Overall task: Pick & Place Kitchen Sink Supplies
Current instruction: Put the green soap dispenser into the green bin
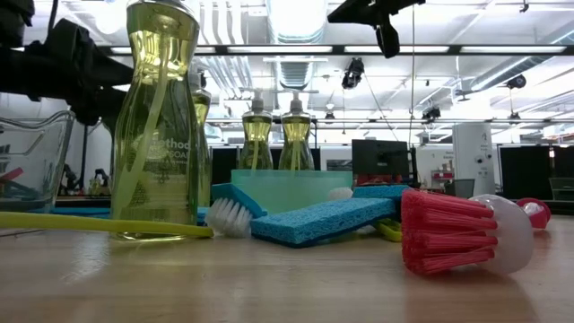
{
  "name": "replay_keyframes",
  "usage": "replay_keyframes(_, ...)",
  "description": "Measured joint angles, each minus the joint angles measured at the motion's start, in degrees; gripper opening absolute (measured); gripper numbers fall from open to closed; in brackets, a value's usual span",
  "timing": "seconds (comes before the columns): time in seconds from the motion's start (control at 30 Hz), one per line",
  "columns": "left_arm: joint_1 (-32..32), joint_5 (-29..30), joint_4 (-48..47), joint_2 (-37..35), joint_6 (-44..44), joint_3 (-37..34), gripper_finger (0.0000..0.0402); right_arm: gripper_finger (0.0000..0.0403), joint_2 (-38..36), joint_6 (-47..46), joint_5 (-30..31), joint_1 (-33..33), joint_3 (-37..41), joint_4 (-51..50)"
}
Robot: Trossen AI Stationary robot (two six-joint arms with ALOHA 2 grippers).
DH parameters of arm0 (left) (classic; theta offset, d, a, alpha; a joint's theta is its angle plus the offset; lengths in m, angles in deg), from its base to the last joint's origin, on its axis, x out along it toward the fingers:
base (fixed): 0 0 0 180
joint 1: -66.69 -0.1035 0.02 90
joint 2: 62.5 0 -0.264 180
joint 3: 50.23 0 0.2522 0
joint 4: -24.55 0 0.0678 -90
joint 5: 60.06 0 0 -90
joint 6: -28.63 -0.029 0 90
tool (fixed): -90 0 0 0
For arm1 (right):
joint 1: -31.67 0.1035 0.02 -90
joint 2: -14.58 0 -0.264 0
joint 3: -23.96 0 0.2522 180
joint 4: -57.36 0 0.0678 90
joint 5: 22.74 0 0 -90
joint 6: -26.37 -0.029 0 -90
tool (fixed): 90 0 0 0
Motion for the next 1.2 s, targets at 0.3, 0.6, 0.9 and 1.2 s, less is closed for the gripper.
replay_keyframes(0.3,-0.1,-0.1,0.1,5.2,5.5,0.0,0.0328,0.0008,0.0,-0.6,1.1,0.0,0.0,0.0)
replay_keyframes(0.6,-0.2,1.9,3.0,11.6,5.3,-0.1,0.0328,0.0008,0.0,-0.6,1.4,0.0,0.0,0.0)
replay_keyframes(0.9,-1.9,2.0,11.9,18.1,1.2,-0.1,0.0328,0.0009,0.0,-0.6,1.4,0.0,0.0,0.0)
replay_keyframes(1.2,-3.7,0.5,18.7,24.9,1.2,-0.1,0.0328,0.0009,0.0,-0.5,1.4,0.0,0.0,-0.1)
